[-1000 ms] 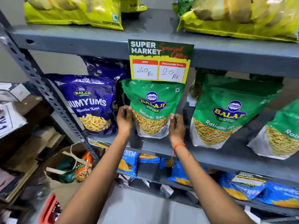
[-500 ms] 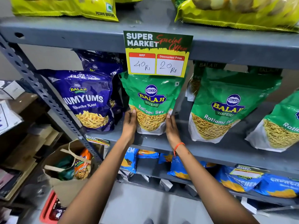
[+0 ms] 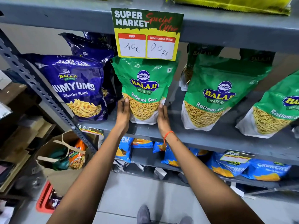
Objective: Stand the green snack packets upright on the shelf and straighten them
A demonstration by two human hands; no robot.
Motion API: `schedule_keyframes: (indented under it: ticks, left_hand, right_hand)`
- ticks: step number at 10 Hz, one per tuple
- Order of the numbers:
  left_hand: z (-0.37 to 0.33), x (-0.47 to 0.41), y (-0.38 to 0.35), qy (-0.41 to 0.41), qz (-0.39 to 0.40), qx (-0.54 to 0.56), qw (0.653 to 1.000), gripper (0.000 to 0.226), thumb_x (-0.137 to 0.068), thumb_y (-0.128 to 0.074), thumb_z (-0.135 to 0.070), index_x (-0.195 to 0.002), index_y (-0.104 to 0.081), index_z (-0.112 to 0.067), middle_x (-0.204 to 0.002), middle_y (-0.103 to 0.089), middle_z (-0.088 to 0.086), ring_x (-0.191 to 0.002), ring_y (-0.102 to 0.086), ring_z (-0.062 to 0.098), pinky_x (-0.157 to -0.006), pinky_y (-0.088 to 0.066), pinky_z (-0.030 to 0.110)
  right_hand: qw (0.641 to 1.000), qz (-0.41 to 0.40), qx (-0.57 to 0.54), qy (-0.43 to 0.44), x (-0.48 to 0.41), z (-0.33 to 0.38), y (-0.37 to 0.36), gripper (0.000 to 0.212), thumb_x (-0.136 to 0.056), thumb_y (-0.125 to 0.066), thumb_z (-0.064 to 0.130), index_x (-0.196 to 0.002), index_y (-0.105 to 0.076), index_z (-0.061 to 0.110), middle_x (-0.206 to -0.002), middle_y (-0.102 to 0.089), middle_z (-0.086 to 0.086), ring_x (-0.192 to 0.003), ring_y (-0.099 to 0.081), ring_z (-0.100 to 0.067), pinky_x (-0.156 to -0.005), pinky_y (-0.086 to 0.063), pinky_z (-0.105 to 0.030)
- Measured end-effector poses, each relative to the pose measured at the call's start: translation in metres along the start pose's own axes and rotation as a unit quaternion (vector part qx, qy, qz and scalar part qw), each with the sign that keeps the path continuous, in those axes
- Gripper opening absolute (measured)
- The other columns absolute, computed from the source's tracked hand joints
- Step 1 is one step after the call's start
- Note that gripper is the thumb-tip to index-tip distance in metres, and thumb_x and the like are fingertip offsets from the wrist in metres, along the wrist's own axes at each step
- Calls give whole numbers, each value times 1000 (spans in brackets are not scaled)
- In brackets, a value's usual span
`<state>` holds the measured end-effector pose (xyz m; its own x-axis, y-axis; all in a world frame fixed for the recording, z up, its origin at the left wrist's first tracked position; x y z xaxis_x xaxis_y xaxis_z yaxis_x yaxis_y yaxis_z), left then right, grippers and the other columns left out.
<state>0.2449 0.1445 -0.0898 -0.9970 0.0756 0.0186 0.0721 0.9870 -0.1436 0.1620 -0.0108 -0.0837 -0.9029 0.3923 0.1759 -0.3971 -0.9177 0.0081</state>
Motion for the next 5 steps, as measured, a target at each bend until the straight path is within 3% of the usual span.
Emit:
schedule_keyframes:
  ticks: [1,2,3,4,5]
  left_hand:
    - [-4,9,-1,15,-18,-15,1000,19,-99,-36,-31,-108,-45,-17,-113,-51,8,-106,-48,19,-98,-38,38]
    - [-25,35,10,-40,-117,-86,989,36,-97,-42,-29,-123,-42,-4,-119,-50,6,-112,-47,19,-97,-37,28]
    - [-39,79,10,-85,-199,-193,957,33,-94,-49,-25,-117,-46,-1,-120,-55,13,-112,-50,27,-98,-38,35]
    - [-64,144,-37,-134,-216,-329,909,21,-89,-54,-19,-101,-51,-1,-104,-61,20,-99,-54,37,-88,-38,41]
    - [-76,187,-103,-160,-83,-393,902,20,-90,-55,-24,-99,-51,-6,-97,-67,17,-92,-60,34,-79,-45,42]
  right_hand:
    - [1000,7,7,10,5,6,3,52,-97,-25,43,-144,-23,19,-155,-25,-4,-142,-24,-19,-110,-18,-26]
    - [995,-15,87,46,13,21,23,47,-99,-27,36,-141,-30,14,-152,-32,-10,-138,-32,-24,-112,-23,-30]
    - [957,-8,274,97,32,28,46,43,-99,-30,30,-131,-44,6,-140,-46,-21,-129,-43,-34,-106,-33,-39]
    - [902,37,421,86,59,44,91,41,-96,-37,32,-105,-58,-2,-116,-60,-32,-107,-56,-44,-87,-45,-43]
    - [869,85,481,79,79,57,132,42,-95,-39,30,-103,-60,-5,-116,-61,-32,-107,-57,-43,-86,-46,-40]
Point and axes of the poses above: each hand's wrist, its own x-axis away from the middle knuckle, its own y-axis out of the back of the hand, z = x × y, the point moved 7 cm from there along -x, towards the middle knuckle
